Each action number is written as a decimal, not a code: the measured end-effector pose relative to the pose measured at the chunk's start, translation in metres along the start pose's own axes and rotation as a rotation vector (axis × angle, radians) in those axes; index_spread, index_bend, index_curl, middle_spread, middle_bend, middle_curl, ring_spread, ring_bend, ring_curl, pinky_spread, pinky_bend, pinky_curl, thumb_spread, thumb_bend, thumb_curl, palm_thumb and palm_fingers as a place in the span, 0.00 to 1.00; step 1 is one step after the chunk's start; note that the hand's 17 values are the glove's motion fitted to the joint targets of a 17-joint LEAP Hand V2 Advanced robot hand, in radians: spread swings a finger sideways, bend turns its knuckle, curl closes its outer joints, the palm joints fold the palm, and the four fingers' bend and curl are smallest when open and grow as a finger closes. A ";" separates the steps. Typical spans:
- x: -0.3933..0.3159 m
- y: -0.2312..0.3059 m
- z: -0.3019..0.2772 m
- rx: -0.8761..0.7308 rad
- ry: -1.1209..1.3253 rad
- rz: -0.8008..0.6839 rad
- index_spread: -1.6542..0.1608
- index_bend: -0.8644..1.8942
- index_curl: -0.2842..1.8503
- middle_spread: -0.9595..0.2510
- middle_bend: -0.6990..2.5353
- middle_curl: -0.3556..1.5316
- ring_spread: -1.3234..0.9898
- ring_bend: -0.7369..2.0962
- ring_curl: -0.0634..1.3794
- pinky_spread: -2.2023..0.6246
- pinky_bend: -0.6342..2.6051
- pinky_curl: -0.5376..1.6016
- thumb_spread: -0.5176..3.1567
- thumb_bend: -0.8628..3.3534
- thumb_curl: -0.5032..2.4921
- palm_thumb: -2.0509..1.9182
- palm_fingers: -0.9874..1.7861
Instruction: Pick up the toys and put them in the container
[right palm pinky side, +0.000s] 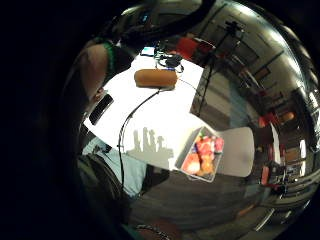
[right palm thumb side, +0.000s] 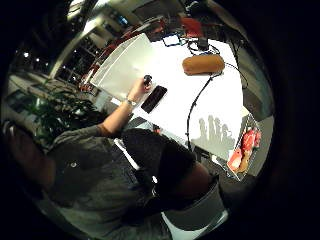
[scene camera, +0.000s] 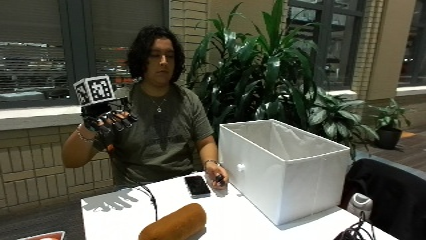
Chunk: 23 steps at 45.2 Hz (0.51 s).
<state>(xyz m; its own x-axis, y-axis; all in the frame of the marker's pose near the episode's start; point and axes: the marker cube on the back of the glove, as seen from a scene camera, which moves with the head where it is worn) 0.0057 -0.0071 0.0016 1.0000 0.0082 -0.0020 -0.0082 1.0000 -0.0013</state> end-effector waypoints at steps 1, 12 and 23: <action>0.001 -0.001 0.000 -0.001 0.000 0.002 0.84 0.35 0.13 0.75 0.28 0.20 0.53 0.40 0.08 0.77 0.35 0.30 0.25 0.19 0.17 0.49 0.52; 0.019 -0.028 0.018 -0.003 -0.024 0.022 0.76 0.36 0.16 0.70 0.29 0.25 0.49 0.44 0.15 0.76 0.39 0.36 0.37 0.18 0.19 0.49 0.48; 0.027 -0.100 0.083 -0.117 -0.105 -0.030 0.73 0.37 0.18 0.68 0.30 0.28 0.47 0.45 0.16 0.76 0.40 0.38 0.40 0.19 0.20 0.49 0.46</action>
<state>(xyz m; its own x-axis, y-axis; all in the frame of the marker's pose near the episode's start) 0.0337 -0.1065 0.0844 0.9944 -0.0159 0.1045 0.0281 0.9928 -0.1162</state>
